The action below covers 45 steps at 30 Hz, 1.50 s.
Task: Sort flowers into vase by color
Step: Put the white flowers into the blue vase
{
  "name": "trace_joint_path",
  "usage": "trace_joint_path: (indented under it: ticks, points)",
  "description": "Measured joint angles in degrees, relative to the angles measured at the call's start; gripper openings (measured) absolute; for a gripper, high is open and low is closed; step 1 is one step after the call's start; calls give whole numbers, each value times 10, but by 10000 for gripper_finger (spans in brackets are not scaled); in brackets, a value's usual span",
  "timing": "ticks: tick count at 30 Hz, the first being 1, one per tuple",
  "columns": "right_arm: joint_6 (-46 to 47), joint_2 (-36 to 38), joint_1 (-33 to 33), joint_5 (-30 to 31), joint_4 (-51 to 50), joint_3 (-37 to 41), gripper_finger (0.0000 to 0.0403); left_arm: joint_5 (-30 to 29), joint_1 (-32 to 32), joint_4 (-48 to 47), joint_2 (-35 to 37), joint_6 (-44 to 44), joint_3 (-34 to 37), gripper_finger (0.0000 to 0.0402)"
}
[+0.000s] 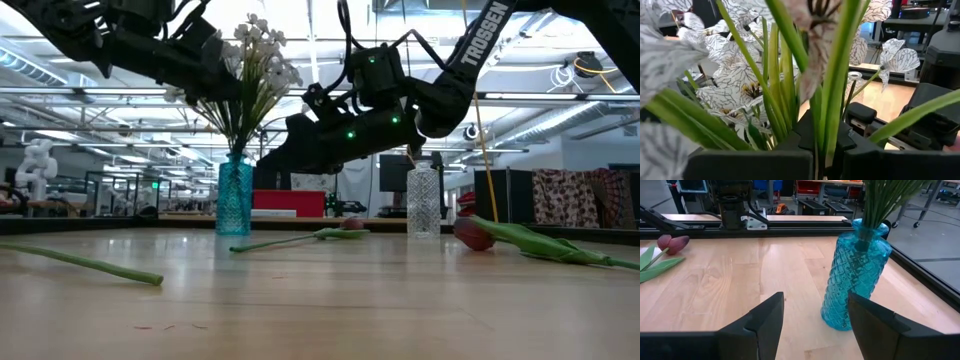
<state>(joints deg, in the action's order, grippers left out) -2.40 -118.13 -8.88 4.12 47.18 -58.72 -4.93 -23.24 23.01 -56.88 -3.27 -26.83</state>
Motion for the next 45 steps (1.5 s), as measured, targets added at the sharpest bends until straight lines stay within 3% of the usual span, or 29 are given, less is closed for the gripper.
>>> trace_joint_path:
  ticks: [4,21,33,45]
  points:
    - [0,0,0,0,0,0,210,0,0,-11,0,0,0,28]
    - [0,0,0,0,-9,0,210,2,12,-32,13,0,1,162]
    - [0,0,0,0,-16,0,210,7,13,-33,45,-9,1,220]
    - [0,0,0,0,-24,0,210,12,29,-62,90,-16,0,319]
